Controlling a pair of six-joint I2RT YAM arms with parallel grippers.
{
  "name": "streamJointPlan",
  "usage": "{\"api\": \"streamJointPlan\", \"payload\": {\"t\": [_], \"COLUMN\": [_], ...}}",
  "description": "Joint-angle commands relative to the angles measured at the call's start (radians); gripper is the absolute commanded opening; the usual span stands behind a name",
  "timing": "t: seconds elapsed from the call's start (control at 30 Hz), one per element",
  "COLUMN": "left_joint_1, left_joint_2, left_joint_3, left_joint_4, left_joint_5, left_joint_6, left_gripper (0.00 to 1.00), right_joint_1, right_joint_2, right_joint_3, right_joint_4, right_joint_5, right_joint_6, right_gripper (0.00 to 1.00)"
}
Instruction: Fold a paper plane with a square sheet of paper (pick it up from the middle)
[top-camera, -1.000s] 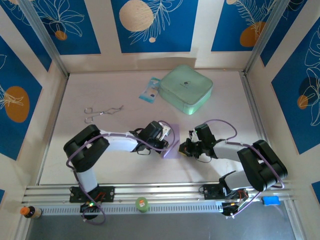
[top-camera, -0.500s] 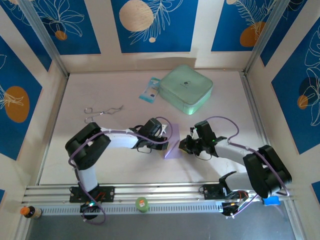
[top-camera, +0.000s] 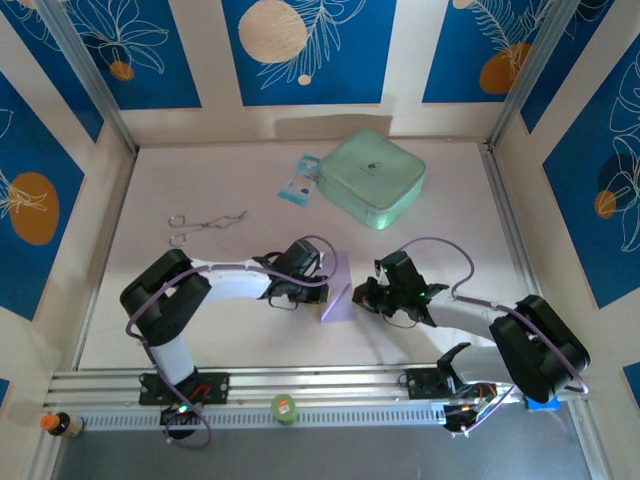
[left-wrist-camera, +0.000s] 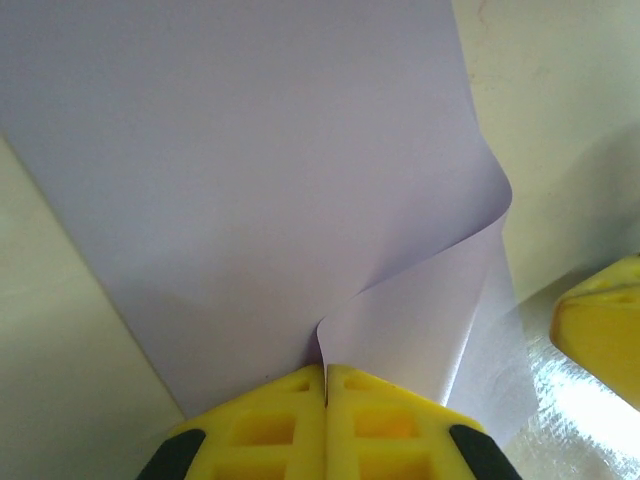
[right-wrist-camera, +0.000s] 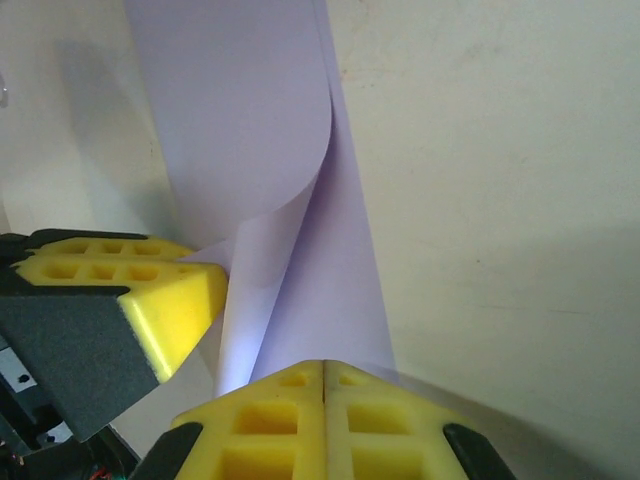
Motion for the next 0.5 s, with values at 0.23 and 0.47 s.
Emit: {"api": "streamJointPlan", "payload": {"t": [0.23,0.47], "left_joint_1": [0.003,0.004], "left_joint_2": [-0.028,-0.025], "left_joint_3": [-0.033,-0.039], "left_joint_4": [-0.071,-0.054], "left_joint_5": [-0.043,-0.037], "left_joint_6": [-0.045,-0.061], "left_gripper": [0.0,0.0], "right_joint_1": [0.07,0.169], "right_joint_2": [0.072,0.028], "right_joint_3": [-0.016,-0.019], "right_joint_4": [0.163,0.108], "right_joint_5": [0.054,0.25], "right_joint_6": [0.087,0.122], "right_gripper": [0.0,0.0]}}
